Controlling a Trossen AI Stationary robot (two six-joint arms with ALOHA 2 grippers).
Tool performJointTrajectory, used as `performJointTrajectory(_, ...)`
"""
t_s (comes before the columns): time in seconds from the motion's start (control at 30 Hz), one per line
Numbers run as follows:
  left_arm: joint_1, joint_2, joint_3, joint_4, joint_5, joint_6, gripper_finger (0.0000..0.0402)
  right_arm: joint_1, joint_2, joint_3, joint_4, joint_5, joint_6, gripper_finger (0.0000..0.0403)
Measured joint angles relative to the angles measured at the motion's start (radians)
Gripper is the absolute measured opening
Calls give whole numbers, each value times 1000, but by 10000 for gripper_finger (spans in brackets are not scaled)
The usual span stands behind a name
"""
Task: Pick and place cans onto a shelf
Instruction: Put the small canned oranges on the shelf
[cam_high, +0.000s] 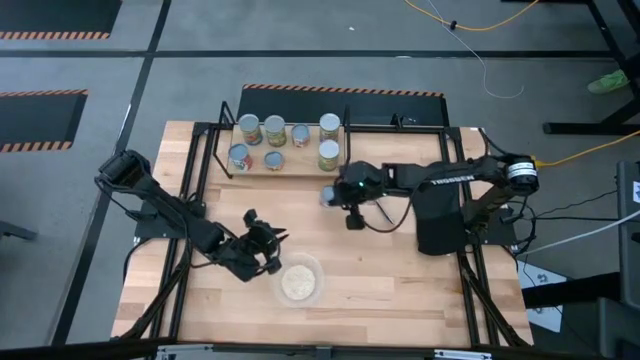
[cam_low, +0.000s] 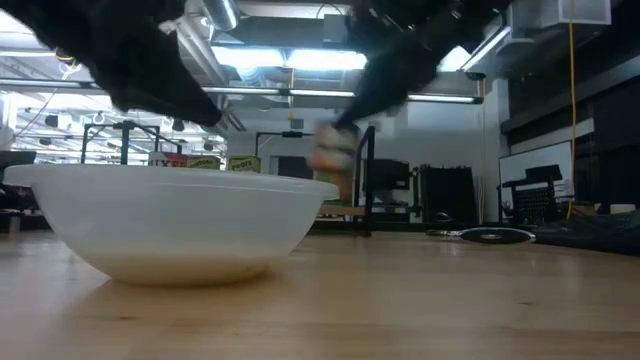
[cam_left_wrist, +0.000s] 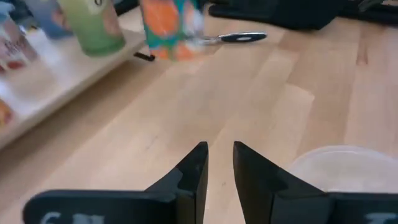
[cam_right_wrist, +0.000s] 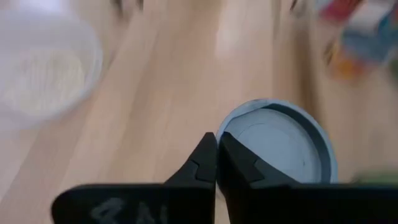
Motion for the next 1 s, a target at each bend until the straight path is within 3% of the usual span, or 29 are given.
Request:
performJointTrajectory(0.27, 0, 0, -132, 237, -1, 0, 69, -21, 151, 274, -24, 6, -126, 8)
performJointTrajectory(0.5, -1, 0, -150, 283, 0, -1, 69, -77, 312, 465, -41, 66, -167, 9)
performJointTrajectory(1.0, -1, 0, -150, 304, 26, 2, 69, -214, 419, 512, -66, 66, -168, 10)
